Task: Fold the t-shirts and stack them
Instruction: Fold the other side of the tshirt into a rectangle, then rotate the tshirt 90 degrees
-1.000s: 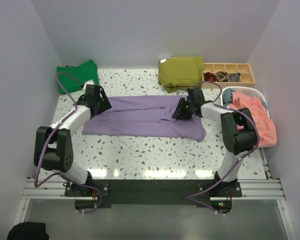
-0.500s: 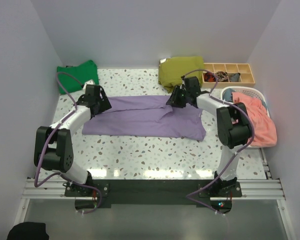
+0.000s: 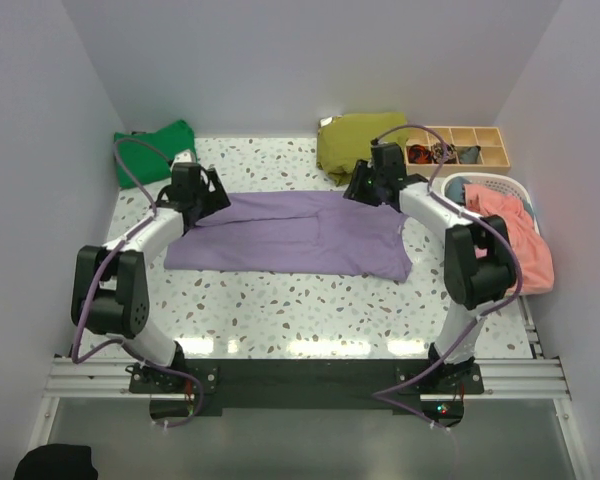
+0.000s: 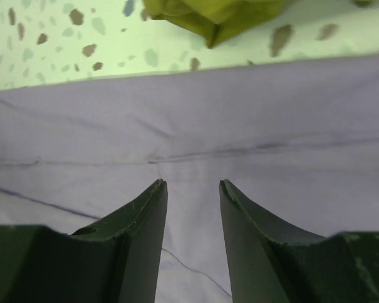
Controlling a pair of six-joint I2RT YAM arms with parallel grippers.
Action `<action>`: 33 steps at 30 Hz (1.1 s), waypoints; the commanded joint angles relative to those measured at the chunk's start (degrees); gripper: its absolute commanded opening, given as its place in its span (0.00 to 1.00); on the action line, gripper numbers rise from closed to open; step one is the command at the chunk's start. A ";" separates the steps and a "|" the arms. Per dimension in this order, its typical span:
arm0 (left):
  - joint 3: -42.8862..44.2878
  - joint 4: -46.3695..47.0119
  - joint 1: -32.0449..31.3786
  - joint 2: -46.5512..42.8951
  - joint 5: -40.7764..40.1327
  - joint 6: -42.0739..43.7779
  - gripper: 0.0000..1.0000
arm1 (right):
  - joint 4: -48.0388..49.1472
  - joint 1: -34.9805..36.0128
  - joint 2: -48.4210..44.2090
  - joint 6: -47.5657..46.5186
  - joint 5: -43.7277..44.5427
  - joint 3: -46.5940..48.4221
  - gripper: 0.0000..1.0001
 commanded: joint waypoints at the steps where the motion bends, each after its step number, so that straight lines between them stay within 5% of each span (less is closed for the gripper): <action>1: 4.77 6.42 0.15 6.15 2.55 2.28 0.91 | -6.74 0.13 -9.01 -2.14 14.55 -6.54 0.43; 8: 9.42 14.51 0.06 18.39 5.11 2.46 0.90 | -4.82 -0.14 -5.51 -1.43 14.13 -10.69 0.43; 17: 9.27 1.17 -0.47 21.39 1.95 0.62 0.90 | -11.06 0.04 4.86 -2.22 11.94 -2.61 0.42; 25: -17.50 0.97 -3.97 3.30 14.05 -6.93 0.90 | -19.32 1.97 17.25 -6.44 6.75 11.62 0.41; 33: -34.94 -3.93 -9.25 -17.51 24.35 -13.26 0.89 | -34.51 10.39 33.51 -11.88 0.77 41.23 0.42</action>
